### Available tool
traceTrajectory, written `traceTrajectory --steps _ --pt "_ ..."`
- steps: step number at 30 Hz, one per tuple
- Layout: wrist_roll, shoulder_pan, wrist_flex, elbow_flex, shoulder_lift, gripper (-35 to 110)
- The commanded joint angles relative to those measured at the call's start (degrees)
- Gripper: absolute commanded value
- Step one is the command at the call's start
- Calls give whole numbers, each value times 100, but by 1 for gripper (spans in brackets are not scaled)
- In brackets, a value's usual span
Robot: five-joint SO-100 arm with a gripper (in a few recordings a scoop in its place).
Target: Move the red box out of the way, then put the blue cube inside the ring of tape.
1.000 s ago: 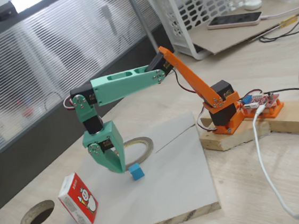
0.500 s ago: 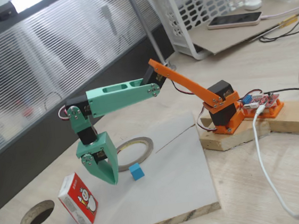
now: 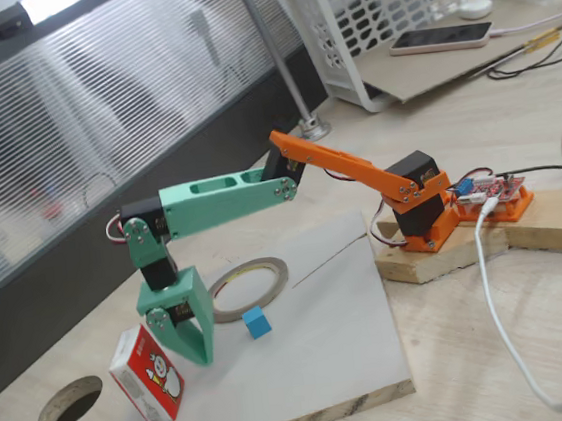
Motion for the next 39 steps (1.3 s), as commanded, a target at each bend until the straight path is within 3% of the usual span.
traceTrajectory --steps 1,39 --pt "105 -62 -299 -220 70 0" --pt "-18 -114 -308 -158 18 0"
